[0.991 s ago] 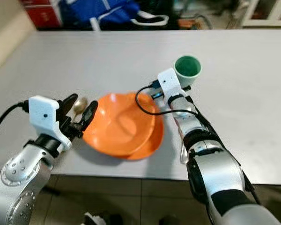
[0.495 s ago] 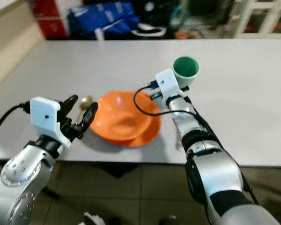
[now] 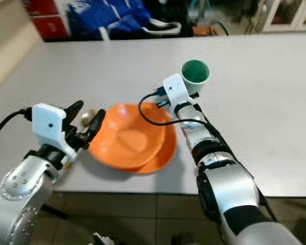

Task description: Setting the table

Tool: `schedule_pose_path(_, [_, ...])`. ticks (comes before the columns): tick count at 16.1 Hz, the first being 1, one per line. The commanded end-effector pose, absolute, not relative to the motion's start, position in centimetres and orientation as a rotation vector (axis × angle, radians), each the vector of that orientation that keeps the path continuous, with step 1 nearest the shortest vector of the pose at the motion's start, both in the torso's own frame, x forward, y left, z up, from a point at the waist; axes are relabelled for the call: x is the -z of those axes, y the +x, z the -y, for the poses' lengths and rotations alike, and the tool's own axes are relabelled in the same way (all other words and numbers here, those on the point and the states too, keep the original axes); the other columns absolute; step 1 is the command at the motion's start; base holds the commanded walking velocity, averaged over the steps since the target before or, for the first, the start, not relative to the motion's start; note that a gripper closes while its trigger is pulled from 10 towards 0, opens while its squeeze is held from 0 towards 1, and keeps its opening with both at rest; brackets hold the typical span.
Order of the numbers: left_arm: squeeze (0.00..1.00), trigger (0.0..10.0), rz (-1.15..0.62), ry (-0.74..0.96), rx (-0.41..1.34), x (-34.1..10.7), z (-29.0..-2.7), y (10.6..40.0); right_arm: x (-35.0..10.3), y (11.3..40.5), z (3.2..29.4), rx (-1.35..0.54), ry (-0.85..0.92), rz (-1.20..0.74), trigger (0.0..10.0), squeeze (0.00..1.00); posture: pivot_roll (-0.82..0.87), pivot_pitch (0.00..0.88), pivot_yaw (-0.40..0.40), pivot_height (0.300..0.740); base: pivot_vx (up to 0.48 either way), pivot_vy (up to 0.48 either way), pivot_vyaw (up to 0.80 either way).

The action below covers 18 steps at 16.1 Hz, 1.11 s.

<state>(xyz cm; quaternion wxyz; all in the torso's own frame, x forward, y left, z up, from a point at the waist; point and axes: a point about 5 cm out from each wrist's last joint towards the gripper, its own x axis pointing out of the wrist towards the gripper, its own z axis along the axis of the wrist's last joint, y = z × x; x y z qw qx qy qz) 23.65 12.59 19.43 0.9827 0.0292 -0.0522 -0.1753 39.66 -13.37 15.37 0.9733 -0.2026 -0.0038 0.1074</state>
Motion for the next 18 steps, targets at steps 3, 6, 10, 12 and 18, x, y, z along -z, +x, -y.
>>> schedule_pose_path(3, [0.0, 10.0, 0.094, 0.064, 0.347, -19.12, -12.82, 23.45, -15.49, 39.71, 13.58, -0.212, -0.411, 0.009, 10.0, 0.0, 0.0, 0.072, 0.097, 0.74, 0.0, 0.0, 0.0])
schedule_pose_path(6, [0.0, 10.0, 0.095, 0.056, 0.34, -19.19, -12.97, 23.51, -15.5, 39.75, 13.4, -0.213, -0.406, 0.002, 10.0, 0.0, 0.01, 0.075, 0.095, 0.74, 0.0, 0.0, 0.0])
schedule_pose_path(10, [0.0, 10.0, 0.096, 0.052, 0.333, -19.24, -13.01, 23.41, -15.53, 39.79, 13.17, -0.223, -0.401, -0.004, 10.0, 0.0, 0.01, 0.075, 0.094, 0.74, 0.0, 0.0, 0.0])
schedule_pose_path(12, [0.0, 10.0, 0.093, 0.05, 0.33, -19.15, -13.01, 23.32, -15.55, 39.81, 13.24, -0.223, -0.405, -0.006, 10.0, 0.0, 0.01, 0.075, 0.091, 0.74, 0.0, 0.0, 0.0])
schedule_pose_path(18, [0.0, 10.0, 0.091, 0.048, 0.33, -19.12, -12.95, 23.2, -15.47, 39.82, 13.35, -0.218, -0.407, -0.015, 10.0, 0.25, 0.01, 0.076, 0.09, 0.74, 0.0, 0.0, 0.0])
